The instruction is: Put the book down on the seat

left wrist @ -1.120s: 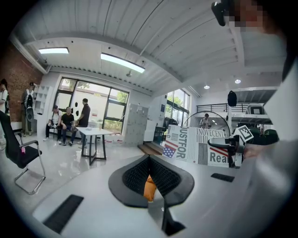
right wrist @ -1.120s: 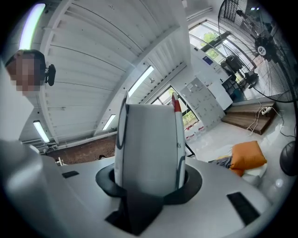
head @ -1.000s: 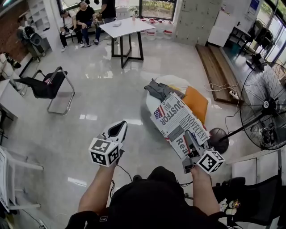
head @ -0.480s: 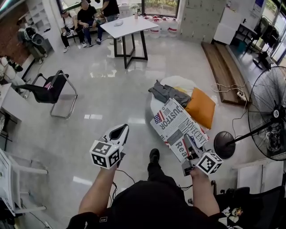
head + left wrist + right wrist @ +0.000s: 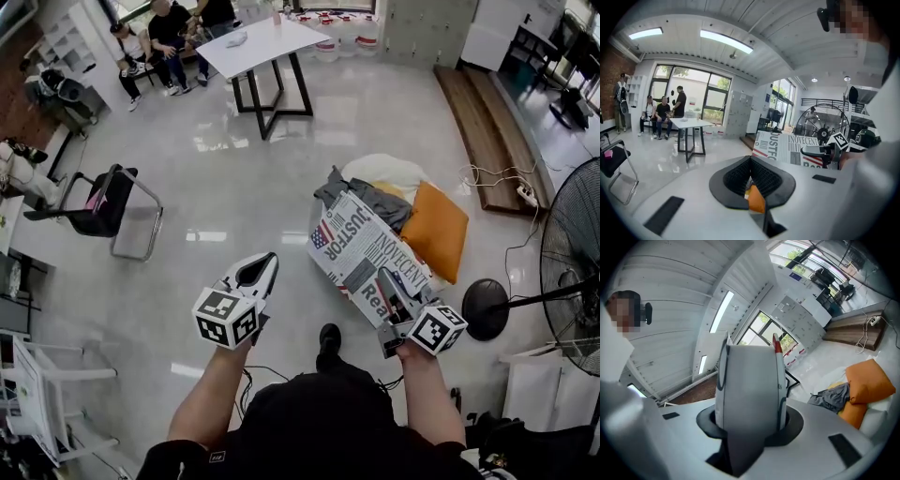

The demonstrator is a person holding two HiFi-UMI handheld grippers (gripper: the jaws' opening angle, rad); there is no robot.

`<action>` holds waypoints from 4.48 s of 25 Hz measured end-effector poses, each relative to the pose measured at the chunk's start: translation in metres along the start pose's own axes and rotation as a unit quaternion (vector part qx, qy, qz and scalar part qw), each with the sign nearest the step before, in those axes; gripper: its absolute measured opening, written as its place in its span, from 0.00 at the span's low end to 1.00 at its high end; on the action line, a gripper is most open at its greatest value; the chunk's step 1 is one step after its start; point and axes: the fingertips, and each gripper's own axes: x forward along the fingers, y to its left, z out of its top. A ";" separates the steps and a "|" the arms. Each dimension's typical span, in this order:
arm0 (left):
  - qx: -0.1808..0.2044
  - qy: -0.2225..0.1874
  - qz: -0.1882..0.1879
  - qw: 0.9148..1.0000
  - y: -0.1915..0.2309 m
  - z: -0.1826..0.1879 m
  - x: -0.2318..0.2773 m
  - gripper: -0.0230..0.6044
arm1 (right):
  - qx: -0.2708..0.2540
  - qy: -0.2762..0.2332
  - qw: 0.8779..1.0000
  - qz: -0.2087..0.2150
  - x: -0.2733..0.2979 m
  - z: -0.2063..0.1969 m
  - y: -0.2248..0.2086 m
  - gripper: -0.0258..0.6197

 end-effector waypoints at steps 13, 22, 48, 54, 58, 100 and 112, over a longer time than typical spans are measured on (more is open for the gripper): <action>0.025 -0.002 -0.028 0.999 0.034 0.071 0.124 0.04 | 0.009 -0.030 0.999 -0.037 0.058 0.086 -0.075 0.30; 0.034 -0.009 -0.075 0.997 0.093 0.106 0.202 0.04 | 0.011 -0.069 0.992 -0.104 0.109 0.120 -0.118 0.30; 0.085 0.045 -0.252 0.963 0.260 0.196 0.396 0.04 | 0.028 -0.204 0.933 -0.295 0.256 0.187 -0.140 0.30; 0.100 0.053 -0.259 0.959 0.220 0.202 0.414 0.04 | 0.061 -0.212 0.924 -0.313 0.215 0.177 -0.187 0.30; 0.101 0.068 -0.271 0.955 0.201 0.197 0.436 0.04 | 0.080 -0.218 0.924 -0.303 0.221 0.186 -0.208 0.30; 0.104 0.255 -0.389 0.879 0.248 -0.001 0.858 0.04 | 0.233 -0.065 0.878 -0.413 0.459 0.088 -0.615 0.30; 0.100 0.297 -0.394 0.864 0.267 -0.115 0.883 0.04 | 0.256 -0.009 0.875 -0.410 0.479 -0.006 -0.733 0.30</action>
